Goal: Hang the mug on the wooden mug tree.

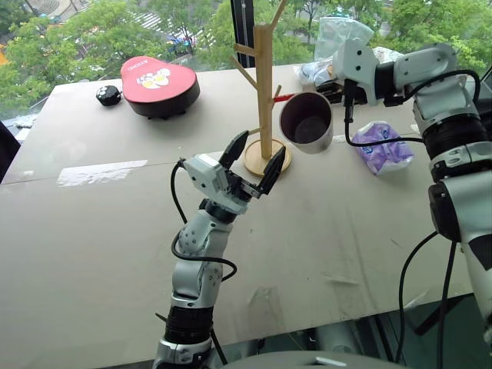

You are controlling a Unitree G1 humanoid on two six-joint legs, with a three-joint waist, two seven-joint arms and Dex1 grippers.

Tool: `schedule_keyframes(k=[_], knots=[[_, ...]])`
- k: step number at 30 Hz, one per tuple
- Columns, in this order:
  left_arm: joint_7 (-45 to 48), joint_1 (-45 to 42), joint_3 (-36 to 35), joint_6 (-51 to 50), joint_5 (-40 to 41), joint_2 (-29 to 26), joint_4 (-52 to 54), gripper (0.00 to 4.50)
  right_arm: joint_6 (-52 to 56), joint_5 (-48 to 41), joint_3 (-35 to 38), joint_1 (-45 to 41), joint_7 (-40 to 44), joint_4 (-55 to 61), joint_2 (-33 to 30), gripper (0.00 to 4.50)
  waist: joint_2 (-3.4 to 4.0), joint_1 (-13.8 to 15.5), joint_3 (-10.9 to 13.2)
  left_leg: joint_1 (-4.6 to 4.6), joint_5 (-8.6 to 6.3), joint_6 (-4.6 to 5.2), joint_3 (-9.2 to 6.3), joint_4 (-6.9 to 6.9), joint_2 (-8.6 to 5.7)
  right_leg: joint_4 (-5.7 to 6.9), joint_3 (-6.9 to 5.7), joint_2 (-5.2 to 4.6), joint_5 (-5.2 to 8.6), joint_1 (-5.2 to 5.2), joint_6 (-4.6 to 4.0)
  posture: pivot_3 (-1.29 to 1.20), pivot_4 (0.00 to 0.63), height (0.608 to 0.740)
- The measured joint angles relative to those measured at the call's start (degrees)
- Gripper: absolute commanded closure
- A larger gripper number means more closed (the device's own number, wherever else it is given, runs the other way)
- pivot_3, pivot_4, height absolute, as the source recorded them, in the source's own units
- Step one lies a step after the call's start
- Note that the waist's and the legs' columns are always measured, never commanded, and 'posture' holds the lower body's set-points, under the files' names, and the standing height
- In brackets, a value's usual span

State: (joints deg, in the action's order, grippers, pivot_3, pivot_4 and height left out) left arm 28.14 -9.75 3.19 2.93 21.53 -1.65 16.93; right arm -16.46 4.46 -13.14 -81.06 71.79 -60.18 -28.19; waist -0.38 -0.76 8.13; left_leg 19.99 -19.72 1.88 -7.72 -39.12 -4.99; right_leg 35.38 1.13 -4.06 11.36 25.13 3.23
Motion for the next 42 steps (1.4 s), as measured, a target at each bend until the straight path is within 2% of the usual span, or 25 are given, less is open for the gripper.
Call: schedule_keyframes(k=[7,20,24,29,30,39,42], knots=[[-0.72,0.01,0.13,0.1,-0.09,-0.31,-0.25,0.0,0.09,2.17,0.09,-4.29,-3.62,-2.79,2.26,4.47,0.0,0.04,0.0,0.0,0.0,0.0,0.02,-0.01,-0.01,0.06,0.04,0.01,0.0,0.05,-0.01,0.0,0.15,0.74],[-1.87,-0.05,0.17,0.12,-1.08,-0.57,-0.72,0.0,0.03,6.56,0.03,-4.99,-6.86,-6.13,3.81,4.47,0.0,-0.11,0.0,0.0,0.0,0.0,0.05,-0.03,-0.05,0.14,0.1,0.01,0.0,0.09,-0.01,0.0,0.15,0.74],[-1.92,-0.05,0.17,0.12,-1.11,-0.63,-0.72,0.0,-0.03,7.51,0.03,-4.99,-7.42,-6.19,3.94,3.17,0.0,-0.1,0.0,0.0,0.0,0.0,0.06,-0.04,-0.05,0.14,0.11,0.01,0.0,0.09,-0.01,0.0,0.15,0.74],[-1.97,-0.01,0.21,0.12,-1.15,-0.62,-0.72,0.0,0.28,7.42,0.43,-5.19,-8.34,-6.21,4.6,0.79,0.0,-0.18,0.0,0.0,0.0,0.0,0.06,-0.04,-0.05,0.16,0.11,0.01,0.0,0.09,-0.01,0.0,0.15,0.74],[-1.98,0.05,0.23,0.12,-1.16,-0.62,-0.72,0.0,0.39,7.31,0.58,-5.44,-8.41,-6.21,4.77,0.15,0.0,-0.2,0.0,0.0,0.0,0.0,0.07,-0.04,-0.05,0.17,0.12,0.02,0.0,0.1,-0.01,0.0,0.15,0.74],[-1.99,0.84,0.35,0.11,-1.24,-1.32,-0.72,0.0,1.9,6.22,1.42,-6.63,-7.95,-6.18,4.52,0.05,-0.01,-0.13,-0.01,0.0,0.0,0.0,0.08,-0.06,-0.06,0.2,0.1,0.01,0.0,0.1,-0.01,0.0,0.15,0.74],[-1.24,3.6,0.83,-0.1,-1.73,-4.0,-0.14,0.0,4.02,2.91,4.16,-3.15,-4.33,-4.28,1.72,0.05,-0.09,0.03,-0.06,0.0,0.0,0.0,0.04,-0.05,-0.05,0.18,0.06,-0.01,0.0,0.08,-0.01,0.0,0.15,0.74]])
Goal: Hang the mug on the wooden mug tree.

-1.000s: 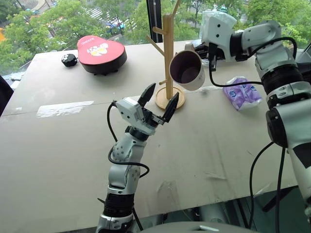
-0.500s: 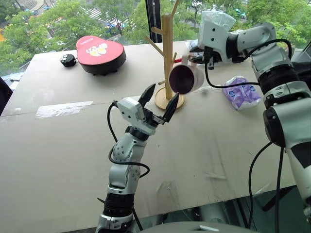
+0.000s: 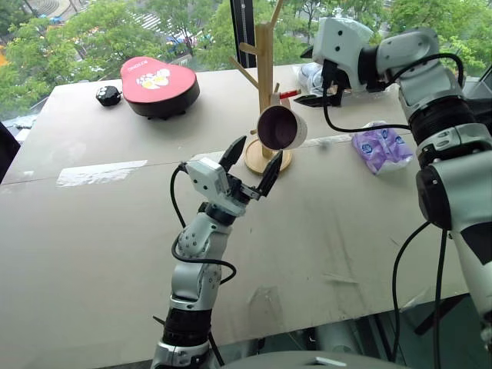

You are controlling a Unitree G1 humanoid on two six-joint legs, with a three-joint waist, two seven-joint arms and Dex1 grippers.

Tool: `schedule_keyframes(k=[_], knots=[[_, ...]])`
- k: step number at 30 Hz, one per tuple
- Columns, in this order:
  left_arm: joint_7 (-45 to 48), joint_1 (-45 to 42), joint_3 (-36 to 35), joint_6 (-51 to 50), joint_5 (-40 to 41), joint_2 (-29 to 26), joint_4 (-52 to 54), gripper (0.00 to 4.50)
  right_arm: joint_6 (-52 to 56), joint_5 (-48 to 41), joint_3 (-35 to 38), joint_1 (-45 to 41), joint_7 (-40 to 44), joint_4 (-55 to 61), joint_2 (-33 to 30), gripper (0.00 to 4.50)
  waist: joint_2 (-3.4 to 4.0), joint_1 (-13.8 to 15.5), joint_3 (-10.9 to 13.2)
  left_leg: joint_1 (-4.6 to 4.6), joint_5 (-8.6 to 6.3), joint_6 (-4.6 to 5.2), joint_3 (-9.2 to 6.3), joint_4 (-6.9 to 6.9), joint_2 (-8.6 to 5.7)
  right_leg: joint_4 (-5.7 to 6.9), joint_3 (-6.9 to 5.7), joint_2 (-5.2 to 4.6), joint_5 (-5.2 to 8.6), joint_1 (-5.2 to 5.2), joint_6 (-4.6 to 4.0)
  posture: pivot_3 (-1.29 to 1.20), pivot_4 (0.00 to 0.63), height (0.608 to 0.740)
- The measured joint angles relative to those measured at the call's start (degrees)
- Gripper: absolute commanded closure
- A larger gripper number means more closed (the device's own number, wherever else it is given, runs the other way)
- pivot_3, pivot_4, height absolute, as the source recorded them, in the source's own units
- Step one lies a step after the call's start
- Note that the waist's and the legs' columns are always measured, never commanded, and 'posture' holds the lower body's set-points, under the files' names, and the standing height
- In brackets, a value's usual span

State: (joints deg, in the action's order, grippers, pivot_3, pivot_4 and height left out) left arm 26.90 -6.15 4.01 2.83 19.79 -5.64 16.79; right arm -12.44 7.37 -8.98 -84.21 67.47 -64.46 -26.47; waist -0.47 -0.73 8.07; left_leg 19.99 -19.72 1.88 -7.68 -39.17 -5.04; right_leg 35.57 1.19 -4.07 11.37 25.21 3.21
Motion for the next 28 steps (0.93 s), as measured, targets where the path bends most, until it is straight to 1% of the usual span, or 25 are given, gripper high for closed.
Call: schedule_keyframes(k=[1,3,5,9,11,12,13,14,15,16,18,21,22,24,28], knots=[[0.33,0.79,-0.07,-0.02,-0.11,-0.59,0.09,0.0,0.48,-0.55,0.53,1.11,0.58,0.13,-0.83,0.05,0.0,0.06,0.0,0.0,0.0,0.0,0.02,-0.02,0.0,0.0,-0.02,-0.01,0.0,0.0,0.0,0.0,0.15,0.74],[0.76,3.39,-0.23,-0.41,-0.4,-2.67,0.82,0.0,2.58,-2.92,2.59,6.03,2.45,2.1,-3.52,0.05,0.0,0.18,0.0,0.0,0.0,0.0,0.03,-0.04,-0.02,-0.01,-0.02,-0.03,0.0,-0.02,0.0,0.0,0.15,0.74],[0.82,5.86,-0.82,-1.3,-0.37,-4.21,1.84,0.0,5.9,-5.4,4.75,12.53,3.71,5.95,-6.13,0.05,0.01,0.14,0.01,0.0,0.0,0.0,0.06,-0.03,-0.05,0.0,0.05,-0.06,0.0,0.0,0.0,0.0,0.15,0.74],[0.1,11.8,-1.53,-5.27,-0.46,-7.29,4.12,0.0,15.35,-11.45,8.74,31.18,5.8,21.84,-10.72,0.05,0.06,0.16,0.0,0.0,0.0,0.0,0.06,0.02,-0.01,0.06,0.07,-0.06,0.0,0.03,0.0,0.0,0.15,0.74],[-0.43,14.1,-1.5,-7.06,-0.46,-7.77,4.68,0.0,20.07,-14.89,10.27,39.88,5.67,31.06,-10.91,0.05,0.07,-0.14,0.01,-0.02,0.0,0.01,0.09,-0.01,0.02,0.14,0.17,-0.03,0.0,0.05,0.01,0.0,0.15,0.74],[-0.7,15.35,-1.07,-8.04,-0.76,-8.35,5.35,0.0,22.96,-17.43,12.26,46.11,4.6,38.3,-10.67,0.05,0.02,0.08,-0.07,-0.03,0.0,0.01,0.03,0.03,0.03,0.15,0.17,-0.03,0.0,0.05,0.0,0.0,0.15,0.74],[-1.07,18.05,-1.04,-9.36,-1.81,-9.83,6.39,0.0,26.42,-21.86,14.41,56.3,2.73,49.16,-8.36,0.05,-0.09,0.17,-0.22,-0.13,-0.01,-0.01,-0.02,0.09,0.11,0.12,0.18,0.05,0.01,0.02,-0.01,0.0,0.15,0.74],[-1.24,19.38,-1.24,-9.89,-2.22,-10.2,6.6,0.0,27.63,-23.31,14.27,59.52,2.22,51.93,-7.1,0.05,-0.06,0.11,-0.25,-0.19,-0.02,-0.01,-0.06,0.1,0.1,0.16,0.16,0.04,0.01,-0.04,-0.01,0.0,0.15,0.74],[-1.76,21.39,-0.86,-11.07,-3.17,-10.92,6.67,0.0,30.78,-25.86,14.99,67.56,-0.89,59.03,-4.59,0.05,-0.01,0.27,-0.23,-0.2,-0.02,0.0,0.02,0.15,0.05,0.17,0.17,0.01,0.0,0.01,0.0,0.0,0.15,0.74],[-2.04,23.34,-0.73,-11.47,-4.18,-11.46,6.79,0.0,32.64,-27.7,14.99,73.54,-3.2,64.01,-2.04,0.05,0.0,0.49,-0.24,-0.24,-0.03,0.01,0.02,0.12,0.04,0.18,0.21,0.01,0.01,-0.02,0.0,0.0,0.15,0.74],[-2.07,25.55,-0.28,-11.51,-5.93,-12.99,7.0,0.0,33.11,-29.48,14.74,80.99,-7.22,69.72,2.46,0.05,0.03,0.77,-0.24,-0.28,-0.03,0.02,0.15,0.07,-0.01,0.23,0.28,0.0,-0.03,-0.04,0.04,0.0,0.15,0.74],[-1.32,27.37,-0.13,-11.46,-6.0,-13.49,7.39,0.0,27.06,-29.36,14.32,87.85,-11.77,73.16,7.96,0.05,0.05,1.1,-0.24,-0.87,-0.09,0.11,0.23,0.07,-0.02,0.15,0.29,0.06,-0.06,-0.61,0.12,0.0,0.15,0.74],[-0.86,27.71,-0.17,-11.46,-5.83,-13.52,7.44,0.0,25.16,-28.91,14.32,89.06,-12.68,73.13,8.7,0.05,0.08,1.24,-0.21,-1.16,-0.15,0.19,0.24,0.08,-0.02,0.11,0.27,0.1,-0.05,-0.92,0.13,0.0,0.15,0.74],[-0.02,28.27,-0.28,-11.29,-5.04,-13.87,7.43,0.0,21.44,-27.73,14.3,90.96,-14.18,72.66,9.03,0.05,0.19,1.33,-0.15,-1.44,-0.19,0.27,0.26,0.09,-0.03,0.06,0.26,0.2,-0.03,-1.2,0.16,0.0,0.15,0.74],[1.97,28.94,-1.28,-9.81,-4.73,-14.88,6.79,0.0,15.43,-25.56,14.16,92.93,-15.9,71.51,8.81,0.05,0.18,1.31,-0.16,-1.46,-0.18,0.25,0.23,0.11,0.05,0.06,0.25,0.34,-0.03,-1.17,0.13,0.0,0.15,0.74]])
